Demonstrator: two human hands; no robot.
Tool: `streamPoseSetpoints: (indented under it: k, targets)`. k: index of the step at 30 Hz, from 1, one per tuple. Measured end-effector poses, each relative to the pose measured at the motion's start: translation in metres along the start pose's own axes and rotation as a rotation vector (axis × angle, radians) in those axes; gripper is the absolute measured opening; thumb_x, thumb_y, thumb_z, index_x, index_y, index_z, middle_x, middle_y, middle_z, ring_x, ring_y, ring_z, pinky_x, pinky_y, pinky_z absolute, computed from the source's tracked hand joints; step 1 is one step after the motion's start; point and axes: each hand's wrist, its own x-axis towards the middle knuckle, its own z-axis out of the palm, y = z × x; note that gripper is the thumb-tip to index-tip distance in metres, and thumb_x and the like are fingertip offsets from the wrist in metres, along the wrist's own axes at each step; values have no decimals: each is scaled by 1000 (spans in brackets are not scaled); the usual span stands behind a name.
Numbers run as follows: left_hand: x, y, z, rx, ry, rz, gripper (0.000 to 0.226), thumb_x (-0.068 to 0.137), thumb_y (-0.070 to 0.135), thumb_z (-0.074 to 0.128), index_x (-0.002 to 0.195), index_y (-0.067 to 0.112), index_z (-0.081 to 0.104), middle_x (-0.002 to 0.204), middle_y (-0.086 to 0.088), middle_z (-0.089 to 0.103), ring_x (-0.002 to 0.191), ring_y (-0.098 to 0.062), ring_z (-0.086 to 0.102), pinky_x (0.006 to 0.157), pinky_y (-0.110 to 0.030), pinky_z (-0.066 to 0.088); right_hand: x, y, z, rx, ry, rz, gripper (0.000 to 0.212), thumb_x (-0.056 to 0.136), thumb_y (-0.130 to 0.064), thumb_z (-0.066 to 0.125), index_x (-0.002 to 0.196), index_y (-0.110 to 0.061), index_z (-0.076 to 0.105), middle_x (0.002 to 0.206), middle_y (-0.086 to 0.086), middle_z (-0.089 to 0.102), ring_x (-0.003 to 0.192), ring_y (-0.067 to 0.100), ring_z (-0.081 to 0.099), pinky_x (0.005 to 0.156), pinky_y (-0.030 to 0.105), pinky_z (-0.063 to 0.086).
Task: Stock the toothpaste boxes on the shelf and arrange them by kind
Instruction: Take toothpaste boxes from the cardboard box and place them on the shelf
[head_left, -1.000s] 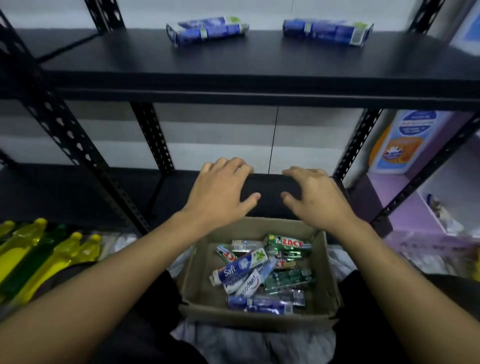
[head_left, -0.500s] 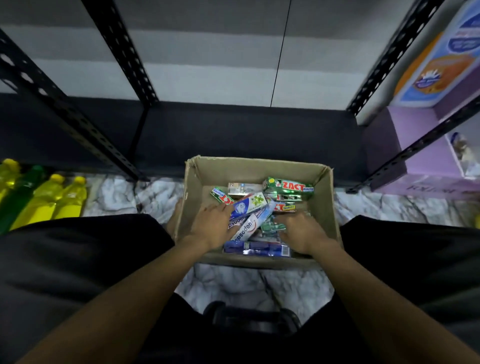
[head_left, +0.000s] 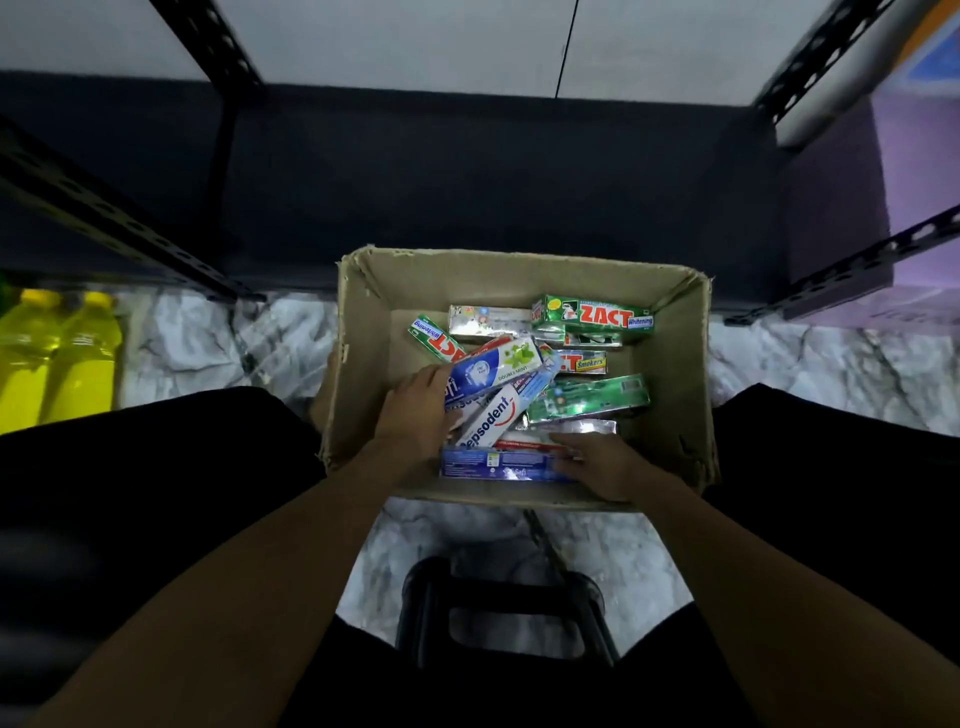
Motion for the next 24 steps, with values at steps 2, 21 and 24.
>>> streamPoseSetpoints:
  k: [2,21,24]
  targets:
    - [6,-3,3,-10,14,-14,63,91,31,68,145,19,39,144,-6,48,130,-27,47,105,-45,40,4,3,2,8,-14,-6,52,96,-38,60,143,-18,50,143,11,54,130,28,50,107,31,38]
    - [2,-16,8,-307,-48,-132,60,69,48,87,119,20,70,116,-2,65,96,-13,65,83,-33,56,20,19,10,300,-35,11,27,80,-37,79,89,-23,57,111,0,62,109,22,58,89,32,45]
    - [-1,-16,4,-383,-78,-185,49,68,43,89,107,18,72,113,0,68,92,-11,67,77,-29,56,15,16,4,371,-122,-38,48,82,-39,76,124,-21,58,121,-10,58,114,16,54,91,27,43]
